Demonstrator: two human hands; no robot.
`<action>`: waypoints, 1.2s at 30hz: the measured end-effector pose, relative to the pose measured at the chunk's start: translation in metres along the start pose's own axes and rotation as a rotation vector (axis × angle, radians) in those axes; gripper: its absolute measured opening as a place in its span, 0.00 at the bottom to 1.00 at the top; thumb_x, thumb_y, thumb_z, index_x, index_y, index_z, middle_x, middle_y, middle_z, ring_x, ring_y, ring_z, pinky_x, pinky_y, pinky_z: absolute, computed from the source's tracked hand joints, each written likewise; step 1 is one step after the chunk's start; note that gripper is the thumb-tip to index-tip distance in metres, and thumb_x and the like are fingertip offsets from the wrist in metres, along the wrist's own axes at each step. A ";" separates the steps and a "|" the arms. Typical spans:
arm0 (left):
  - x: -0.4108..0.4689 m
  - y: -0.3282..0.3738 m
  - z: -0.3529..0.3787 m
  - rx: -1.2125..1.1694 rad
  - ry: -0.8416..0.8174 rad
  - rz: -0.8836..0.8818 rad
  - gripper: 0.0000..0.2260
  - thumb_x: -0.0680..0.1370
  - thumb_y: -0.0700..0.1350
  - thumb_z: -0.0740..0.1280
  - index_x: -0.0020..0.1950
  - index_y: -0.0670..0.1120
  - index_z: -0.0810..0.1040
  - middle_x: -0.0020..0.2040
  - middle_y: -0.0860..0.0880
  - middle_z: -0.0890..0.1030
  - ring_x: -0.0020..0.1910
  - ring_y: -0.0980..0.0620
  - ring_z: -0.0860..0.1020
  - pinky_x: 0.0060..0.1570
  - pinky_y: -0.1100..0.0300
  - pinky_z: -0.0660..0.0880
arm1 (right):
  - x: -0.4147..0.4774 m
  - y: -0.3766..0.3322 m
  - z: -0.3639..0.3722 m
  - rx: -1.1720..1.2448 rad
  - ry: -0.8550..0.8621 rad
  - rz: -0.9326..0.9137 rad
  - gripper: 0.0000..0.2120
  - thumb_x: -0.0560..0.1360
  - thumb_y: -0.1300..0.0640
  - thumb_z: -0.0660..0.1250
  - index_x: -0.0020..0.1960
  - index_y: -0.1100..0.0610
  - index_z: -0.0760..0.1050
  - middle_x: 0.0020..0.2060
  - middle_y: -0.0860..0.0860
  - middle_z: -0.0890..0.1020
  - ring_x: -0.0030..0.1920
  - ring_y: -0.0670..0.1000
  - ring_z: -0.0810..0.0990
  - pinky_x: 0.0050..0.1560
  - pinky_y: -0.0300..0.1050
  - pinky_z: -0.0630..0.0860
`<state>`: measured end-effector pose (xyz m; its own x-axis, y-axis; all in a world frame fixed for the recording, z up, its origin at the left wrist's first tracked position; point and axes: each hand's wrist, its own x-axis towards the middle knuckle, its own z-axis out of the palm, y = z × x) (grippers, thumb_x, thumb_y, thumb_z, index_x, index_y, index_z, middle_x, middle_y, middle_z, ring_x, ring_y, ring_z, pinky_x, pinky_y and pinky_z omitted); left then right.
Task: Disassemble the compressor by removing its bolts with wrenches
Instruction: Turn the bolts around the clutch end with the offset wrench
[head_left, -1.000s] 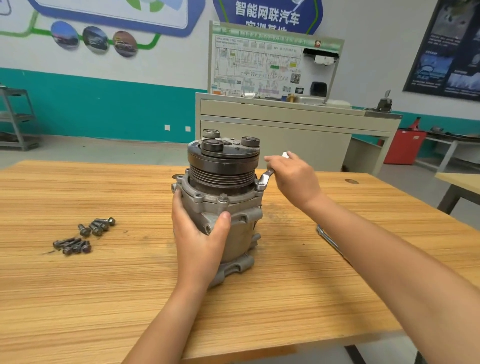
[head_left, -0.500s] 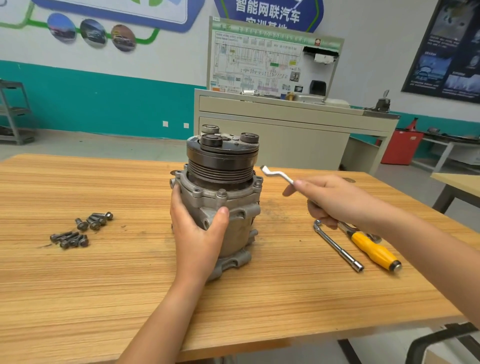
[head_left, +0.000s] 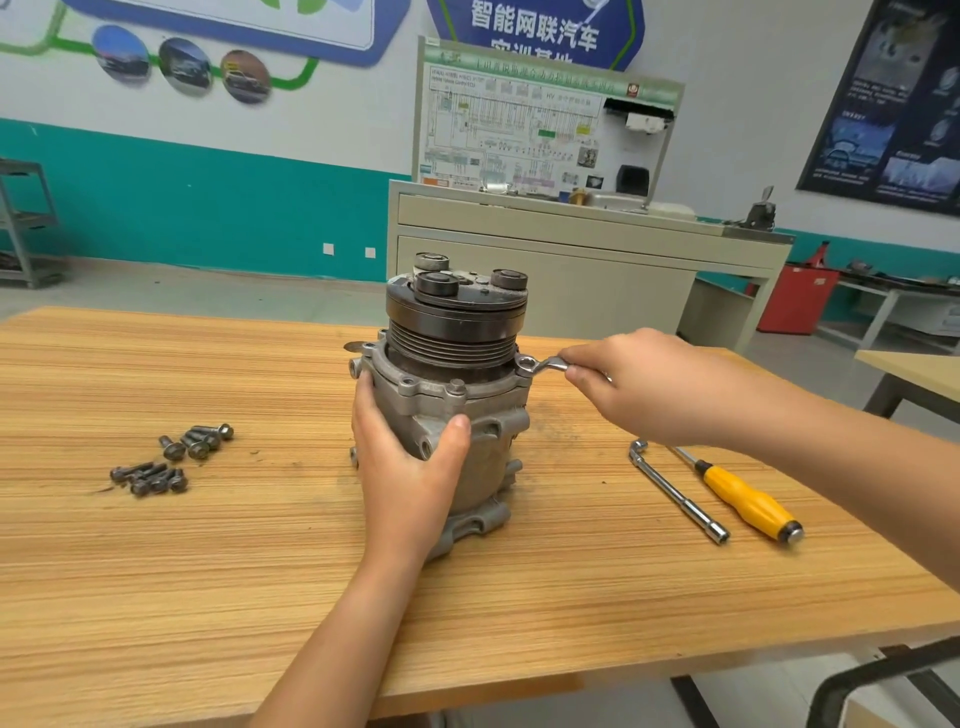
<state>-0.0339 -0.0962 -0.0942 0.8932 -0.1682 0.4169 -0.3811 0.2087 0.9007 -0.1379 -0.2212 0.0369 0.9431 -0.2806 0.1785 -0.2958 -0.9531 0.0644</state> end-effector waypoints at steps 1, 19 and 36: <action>0.000 0.000 0.000 -0.002 0.001 0.002 0.44 0.64 0.58 0.66 0.76 0.52 0.52 0.75 0.55 0.59 0.73 0.59 0.57 0.73 0.50 0.59 | 0.001 0.000 -0.001 -0.017 -0.013 0.002 0.16 0.81 0.50 0.49 0.58 0.52 0.73 0.38 0.49 0.75 0.39 0.51 0.74 0.39 0.45 0.70; -0.002 0.002 0.001 -0.014 0.006 0.010 0.42 0.66 0.54 0.67 0.76 0.50 0.52 0.75 0.54 0.59 0.73 0.58 0.57 0.73 0.51 0.58 | -0.001 0.011 0.018 -0.271 0.180 -0.140 0.18 0.80 0.49 0.48 0.67 0.52 0.63 0.30 0.48 0.69 0.35 0.54 0.72 0.31 0.44 0.70; 0.000 -0.001 0.001 0.012 0.013 0.024 0.46 0.61 0.62 0.64 0.76 0.51 0.52 0.75 0.54 0.59 0.74 0.58 0.56 0.73 0.49 0.57 | 0.068 0.036 0.044 -0.336 0.442 -0.436 0.12 0.70 0.74 0.64 0.52 0.67 0.76 0.45 0.61 0.82 0.44 0.59 0.81 0.46 0.53 0.79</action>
<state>-0.0336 -0.0975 -0.0946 0.8867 -0.1504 0.4372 -0.4054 0.2014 0.8917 -0.0778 -0.2794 0.0085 0.8573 0.2587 0.4452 -0.0034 -0.8618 0.5073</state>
